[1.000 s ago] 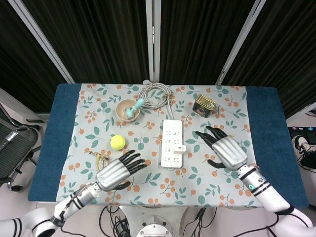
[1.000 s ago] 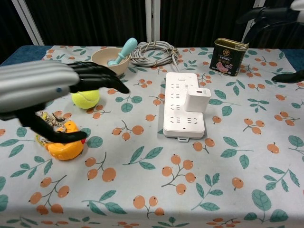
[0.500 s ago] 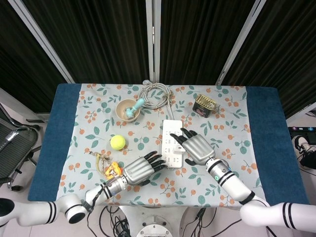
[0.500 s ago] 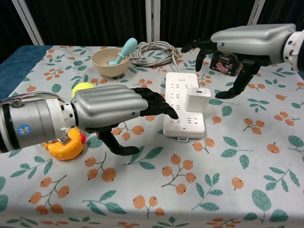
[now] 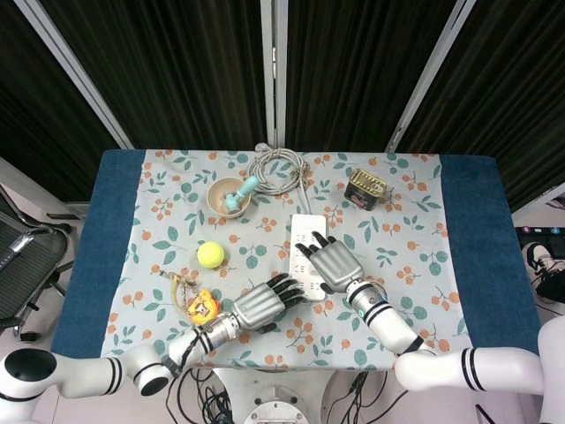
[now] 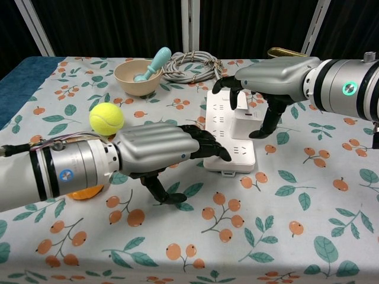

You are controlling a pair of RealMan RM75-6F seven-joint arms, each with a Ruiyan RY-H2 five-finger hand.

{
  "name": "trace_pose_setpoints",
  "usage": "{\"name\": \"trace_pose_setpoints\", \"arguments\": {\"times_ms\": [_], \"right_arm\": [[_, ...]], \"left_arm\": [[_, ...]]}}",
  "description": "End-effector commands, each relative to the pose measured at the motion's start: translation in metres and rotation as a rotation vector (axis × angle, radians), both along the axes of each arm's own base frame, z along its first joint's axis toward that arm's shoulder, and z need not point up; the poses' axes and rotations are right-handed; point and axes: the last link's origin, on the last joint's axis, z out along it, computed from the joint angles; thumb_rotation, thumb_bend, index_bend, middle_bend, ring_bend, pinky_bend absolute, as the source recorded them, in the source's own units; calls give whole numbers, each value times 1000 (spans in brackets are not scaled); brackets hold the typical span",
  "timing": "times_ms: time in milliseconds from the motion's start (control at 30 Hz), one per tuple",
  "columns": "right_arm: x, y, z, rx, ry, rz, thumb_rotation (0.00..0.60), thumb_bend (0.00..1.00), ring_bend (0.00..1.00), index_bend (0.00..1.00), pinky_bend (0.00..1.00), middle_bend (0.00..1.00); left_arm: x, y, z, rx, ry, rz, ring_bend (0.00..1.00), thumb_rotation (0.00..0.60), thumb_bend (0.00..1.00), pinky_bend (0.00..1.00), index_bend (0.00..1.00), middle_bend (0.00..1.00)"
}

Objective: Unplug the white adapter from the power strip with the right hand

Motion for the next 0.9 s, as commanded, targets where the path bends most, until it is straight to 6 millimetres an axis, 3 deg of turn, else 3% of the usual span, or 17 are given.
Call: {"name": "trace_pose_setpoints", "arguments": {"times_ms": [33,567,900], "right_arm": [[0,-1,-5,-3,16,-3,600,168,54,152,246,291],[2,-13,-20,-28,59,-42,600,259,209,493,344,475],[2,-15,-25,-36,50,-46,600,304,412,799,425,683]], "left_arm": [[0,0,-3,-4,-2,4,15,600,307,30,122,108],[1,1,-9,10,-9,-8,15,600,307,22,122,108],[-1,3,-11,4,-12,9,15,600,306,22,121,108]]}}
